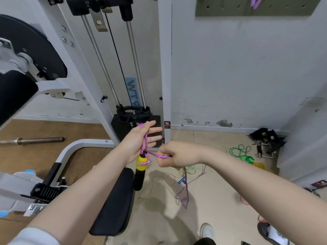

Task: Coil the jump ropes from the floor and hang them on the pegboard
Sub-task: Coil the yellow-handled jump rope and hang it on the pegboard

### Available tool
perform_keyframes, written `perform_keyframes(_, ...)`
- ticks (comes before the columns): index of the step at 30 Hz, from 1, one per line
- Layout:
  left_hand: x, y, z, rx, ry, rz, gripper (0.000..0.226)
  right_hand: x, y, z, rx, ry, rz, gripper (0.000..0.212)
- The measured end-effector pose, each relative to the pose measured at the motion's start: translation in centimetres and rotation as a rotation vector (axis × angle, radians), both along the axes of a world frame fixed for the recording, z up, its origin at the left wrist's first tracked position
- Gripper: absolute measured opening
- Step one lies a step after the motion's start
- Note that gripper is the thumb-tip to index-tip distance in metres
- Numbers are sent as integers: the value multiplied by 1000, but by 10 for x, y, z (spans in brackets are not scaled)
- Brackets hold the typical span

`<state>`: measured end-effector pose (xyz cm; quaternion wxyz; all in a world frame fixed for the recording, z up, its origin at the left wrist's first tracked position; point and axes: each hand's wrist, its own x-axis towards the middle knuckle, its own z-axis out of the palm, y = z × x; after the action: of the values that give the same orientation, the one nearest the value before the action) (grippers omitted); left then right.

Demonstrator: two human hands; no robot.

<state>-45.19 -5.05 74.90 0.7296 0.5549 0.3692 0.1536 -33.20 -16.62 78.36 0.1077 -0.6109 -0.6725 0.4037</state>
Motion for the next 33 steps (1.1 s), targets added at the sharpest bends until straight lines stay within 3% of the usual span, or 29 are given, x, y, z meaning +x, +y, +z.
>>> perform_keyframes(2,-1,-6,3,-46,36,-96,45,3,-2,19,11,168,-74,15)
perform_keyframes(4,0,-15,10,-93,37,-218,65,11,4,30,102,310,-219,13)
perform_keyframes(8,12,-20,23,-257,-186,-430,100,32,21,26,336,364,-475,14)
perform_keyframes(12,18,-17,31,-433,-444,-658,86,43,22,9,328,515,-570,16)
perform_keyframes(15,25,-17,38,-410,-525,-503,82,43,18,-16,283,463,-604,24)
perform_keyframes(17,28,-15,45,-337,-490,-329,81,42,13,-28,220,394,-555,25)
perform_keyframes(20,34,-1,41,-253,-340,-115,79,41,3,-27,-38,290,-278,19)
perform_keyframes(23,39,10,28,-124,-123,-39,78,44,0,-13,-129,170,-105,22)
perform_keyframes(26,42,8,17,-63,38,-132,82,54,3,9,-46,202,-106,23)
perform_keyframes(30,46,-21,27,-75,108,-505,84,75,10,34,93,300,-233,12)
perform_keyframes(33,48,-31,40,-241,12,-662,98,88,10,34,188,399,-365,10)
